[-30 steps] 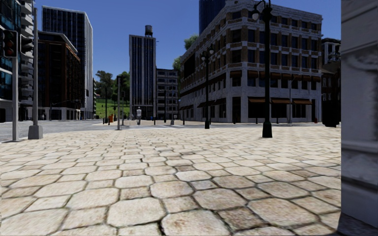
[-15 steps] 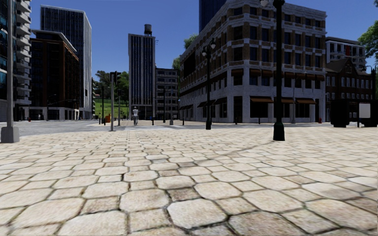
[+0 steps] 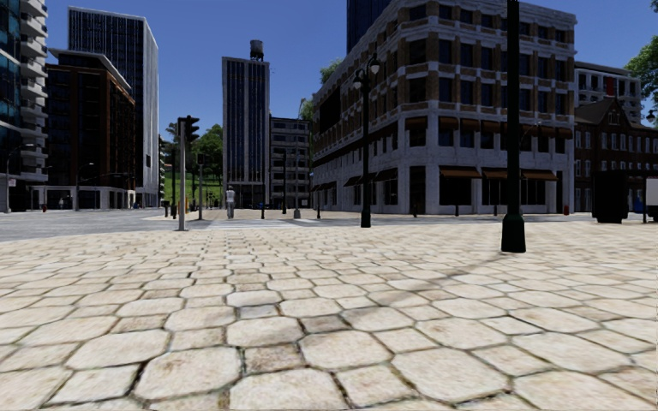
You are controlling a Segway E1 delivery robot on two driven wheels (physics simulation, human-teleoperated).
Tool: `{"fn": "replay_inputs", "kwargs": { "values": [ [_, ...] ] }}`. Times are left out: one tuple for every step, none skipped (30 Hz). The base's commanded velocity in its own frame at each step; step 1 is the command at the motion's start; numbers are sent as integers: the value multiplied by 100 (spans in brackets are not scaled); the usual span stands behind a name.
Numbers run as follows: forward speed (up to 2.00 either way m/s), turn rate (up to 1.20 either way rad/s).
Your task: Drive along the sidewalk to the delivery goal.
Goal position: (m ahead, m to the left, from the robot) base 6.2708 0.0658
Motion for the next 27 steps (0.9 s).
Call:
{"fn": "replay_inputs", "kwargs": {
  "values": [
    [200, 0],
    [200, 0],
    [200, 0],
    [200, 1],
    [200, 5],
    [200, 9],
    [200, 9],
    [200, 11],
    [200, 11],
    [200, 11],
    [200, 11],
    [200, 11],
    [200, 11],
    [200, 11],
    [200, 12],
    [200, 12],
    [200, 18],
    [200, 22],
    [200, 27],
    [200, 31],
    [200, 31],
    [200, 32],
    [200, 32],
    [200, 32],
    [200, 32],
    [200, 32],
    [200, 32]
  ]
}}
